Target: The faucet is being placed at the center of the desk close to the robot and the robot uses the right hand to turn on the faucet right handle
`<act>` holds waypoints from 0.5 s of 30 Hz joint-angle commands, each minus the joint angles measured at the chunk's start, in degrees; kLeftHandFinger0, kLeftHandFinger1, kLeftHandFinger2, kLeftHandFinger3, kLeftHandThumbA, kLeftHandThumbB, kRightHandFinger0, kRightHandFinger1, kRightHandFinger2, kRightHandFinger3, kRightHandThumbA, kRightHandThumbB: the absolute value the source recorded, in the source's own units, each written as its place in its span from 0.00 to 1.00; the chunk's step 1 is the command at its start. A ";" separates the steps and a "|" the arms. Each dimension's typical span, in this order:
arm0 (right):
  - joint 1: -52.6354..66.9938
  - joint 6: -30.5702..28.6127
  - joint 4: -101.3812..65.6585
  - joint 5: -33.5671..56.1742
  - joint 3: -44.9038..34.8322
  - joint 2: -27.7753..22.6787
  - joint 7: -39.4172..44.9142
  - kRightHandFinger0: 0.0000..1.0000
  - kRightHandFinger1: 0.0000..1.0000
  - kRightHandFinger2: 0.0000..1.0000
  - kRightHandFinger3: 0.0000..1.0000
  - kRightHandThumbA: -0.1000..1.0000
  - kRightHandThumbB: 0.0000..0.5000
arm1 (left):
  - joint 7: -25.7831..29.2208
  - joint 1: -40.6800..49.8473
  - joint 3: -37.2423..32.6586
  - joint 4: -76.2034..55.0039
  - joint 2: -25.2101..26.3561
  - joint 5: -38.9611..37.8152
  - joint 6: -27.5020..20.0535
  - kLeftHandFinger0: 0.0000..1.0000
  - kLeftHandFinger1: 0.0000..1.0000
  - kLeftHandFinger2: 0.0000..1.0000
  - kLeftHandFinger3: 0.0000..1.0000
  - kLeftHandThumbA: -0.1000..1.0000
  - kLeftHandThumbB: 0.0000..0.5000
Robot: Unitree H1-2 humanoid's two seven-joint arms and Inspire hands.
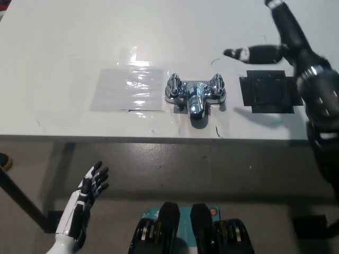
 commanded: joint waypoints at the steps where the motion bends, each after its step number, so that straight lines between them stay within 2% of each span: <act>1: -10.40 5.05 8.45 -5.70 4.02 -1.74 8.39 1.00 1.00 1.00 1.00 1.00 0.61 | -0.73 0.21 -0.60 -1.84 0.02 -0.01 -2.86 1.00 1.00 1.00 1.00 1.00 0.25; 3: -12.90 5.05 12.48 -7.37 5.99 -1.74 10.69 1.00 1.00 1.00 1.00 1.00 0.63 | -0.93 0.13 -0.59 -1.71 0.23 -0.24 -2.90 1.00 1.00 1.00 1.00 1.00 0.27; 6: -17.00 5.05 18.51 -9.27 11.28 -2.48 14.16 1.00 1.00 1.00 1.00 1.00 0.60 | -1.16 -0.07 -0.68 -0.99 0.40 -0.37 -3.04 1.00 1.00 1.00 1.00 1.00 0.34; 10: -22.45 5.05 28.02 -11.32 16.55 -1.32 16.22 1.00 1.00 1.00 1.00 1.00 0.60 | -1.05 -0.19 -0.59 -0.90 0.55 -0.32 -2.81 1.00 1.00 1.00 1.00 1.00 0.33; 13: -25.29 3.39 33.20 -12.28 20.01 -0.57 16.63 1.00 1.00 1.00 1.00 1.00 0.60 | -1.05 -0.43 -0.51 -0.47 0.82 -0.15 -3.32 1.00 1.00 1.00 1.00 1.00 0.37; 15: -26.23 2.38 34.97 -12.48 21.18 -0.35 16.69 1.00 1.00 1.00 1.00 1.00 0.64 | -1.00 -0.67 -0.53 -0.60 0.80 -0.16 -3.29 1.00 1.00 1.00 1.00 1.00 0.36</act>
